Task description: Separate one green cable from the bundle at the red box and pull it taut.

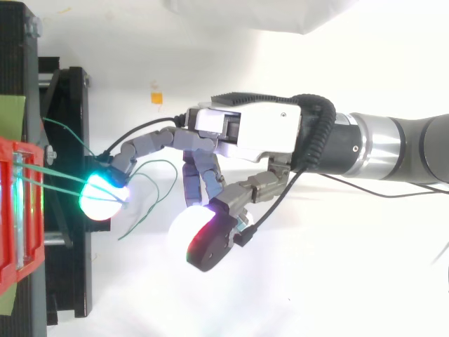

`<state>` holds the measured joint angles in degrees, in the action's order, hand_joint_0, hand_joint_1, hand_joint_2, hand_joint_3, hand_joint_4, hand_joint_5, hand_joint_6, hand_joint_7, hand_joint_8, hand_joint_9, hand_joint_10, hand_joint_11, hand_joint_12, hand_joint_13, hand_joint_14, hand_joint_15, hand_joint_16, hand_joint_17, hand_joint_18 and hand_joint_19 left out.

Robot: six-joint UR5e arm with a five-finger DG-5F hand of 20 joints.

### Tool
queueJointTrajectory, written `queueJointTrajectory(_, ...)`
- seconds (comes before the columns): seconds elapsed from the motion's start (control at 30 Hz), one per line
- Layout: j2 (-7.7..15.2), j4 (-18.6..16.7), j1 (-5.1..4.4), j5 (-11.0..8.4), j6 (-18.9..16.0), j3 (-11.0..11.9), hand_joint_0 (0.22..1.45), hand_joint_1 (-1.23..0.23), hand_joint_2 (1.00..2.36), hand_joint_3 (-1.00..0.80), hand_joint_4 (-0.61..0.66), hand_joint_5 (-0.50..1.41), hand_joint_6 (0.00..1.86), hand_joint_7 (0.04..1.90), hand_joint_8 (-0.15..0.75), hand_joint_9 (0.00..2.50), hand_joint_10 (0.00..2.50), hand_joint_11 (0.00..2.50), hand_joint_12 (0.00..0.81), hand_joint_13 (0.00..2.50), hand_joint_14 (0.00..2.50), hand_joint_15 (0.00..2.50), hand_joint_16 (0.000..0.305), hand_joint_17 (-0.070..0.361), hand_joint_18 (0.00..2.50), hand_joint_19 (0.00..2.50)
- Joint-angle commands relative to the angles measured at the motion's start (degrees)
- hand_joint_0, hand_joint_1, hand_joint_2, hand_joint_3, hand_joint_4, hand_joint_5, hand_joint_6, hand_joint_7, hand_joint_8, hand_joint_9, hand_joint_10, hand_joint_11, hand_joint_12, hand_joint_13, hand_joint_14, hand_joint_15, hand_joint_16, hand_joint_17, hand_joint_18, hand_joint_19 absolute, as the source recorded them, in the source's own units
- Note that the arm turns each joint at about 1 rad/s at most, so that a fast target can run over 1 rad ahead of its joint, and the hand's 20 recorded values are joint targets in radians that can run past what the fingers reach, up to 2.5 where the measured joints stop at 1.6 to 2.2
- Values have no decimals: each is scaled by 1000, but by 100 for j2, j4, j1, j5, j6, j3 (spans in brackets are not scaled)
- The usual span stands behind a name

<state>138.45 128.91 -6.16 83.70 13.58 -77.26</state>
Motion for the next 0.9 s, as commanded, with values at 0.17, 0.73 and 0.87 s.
queueJointTrajectory(0.17,-2,99,62,24,-49,0,391,-501,1000,-500,354,-151,502,664,395,2117,15,438,575,2185,19,570,90,203,2500,240)
queueJointTrajectory(0.73,-64,293,62,50,-93,0,392,-503,1000,-500,353,-151,501,663,396,2116,18,441,575,2183,17,569,90,204,2500,241)
queueJointTrajectory(0.87,-73,398,53,59,-128,0,393,-501,1000,-500,354,-151,502,662,394,2113,17,437,572,2183,17,568,91,204,2500,246)
